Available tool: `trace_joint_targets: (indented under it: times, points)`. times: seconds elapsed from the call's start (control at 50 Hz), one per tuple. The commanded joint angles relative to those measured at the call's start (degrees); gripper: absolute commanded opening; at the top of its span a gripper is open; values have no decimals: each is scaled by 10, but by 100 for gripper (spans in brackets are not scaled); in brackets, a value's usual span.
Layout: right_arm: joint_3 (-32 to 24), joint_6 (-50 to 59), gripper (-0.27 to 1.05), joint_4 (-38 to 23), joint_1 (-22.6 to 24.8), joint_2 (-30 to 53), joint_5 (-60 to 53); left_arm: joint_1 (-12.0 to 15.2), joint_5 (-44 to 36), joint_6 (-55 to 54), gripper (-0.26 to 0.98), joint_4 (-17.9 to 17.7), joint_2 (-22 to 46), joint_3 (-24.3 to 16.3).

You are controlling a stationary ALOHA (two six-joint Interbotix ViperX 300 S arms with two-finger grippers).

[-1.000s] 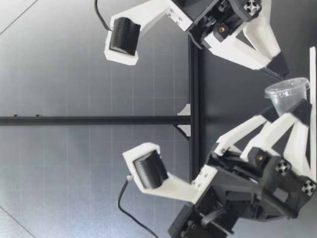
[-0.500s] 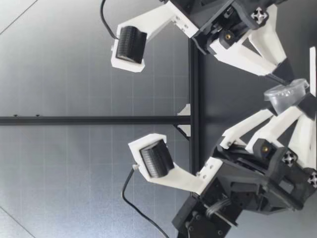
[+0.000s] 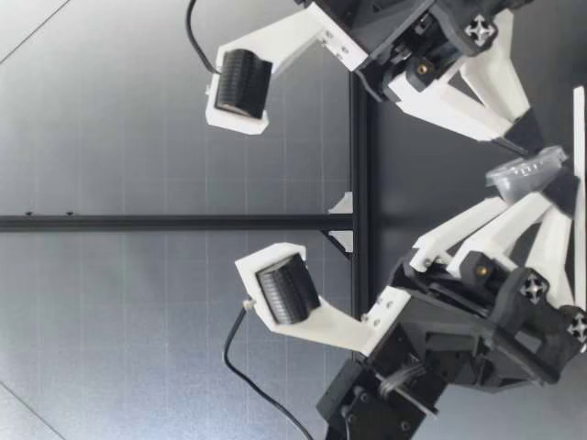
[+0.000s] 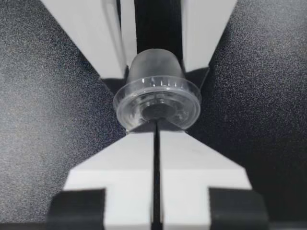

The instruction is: Pick up the plastic cup and open its lid.

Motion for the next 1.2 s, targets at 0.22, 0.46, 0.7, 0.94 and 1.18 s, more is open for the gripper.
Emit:
trace_joint_targets:
  times: [0.22, 0.46, 0.7, 0.94, 1.18]
  points:
    - [34, -10, -21, -4, 8, -179, -37, 0, -42, -4, 12, -2, -60, 33]
    - [107, -69, -14, -83, 18, -293, -255, -5, -257, -61, 12, -1, -132, 122]
    - [114, -235, 14, -91, 18, -275, -308, -11, -412, -105, 12, 5, -132, 139]
    - [105, -428, 44, -81, 18, -248, -306, -11, -475, -143, 12, 10, -136, 137]
    - [91, -691, 45, -4, 17, -224, -305, -11, -475, -158, 12, 11, -136, 131]
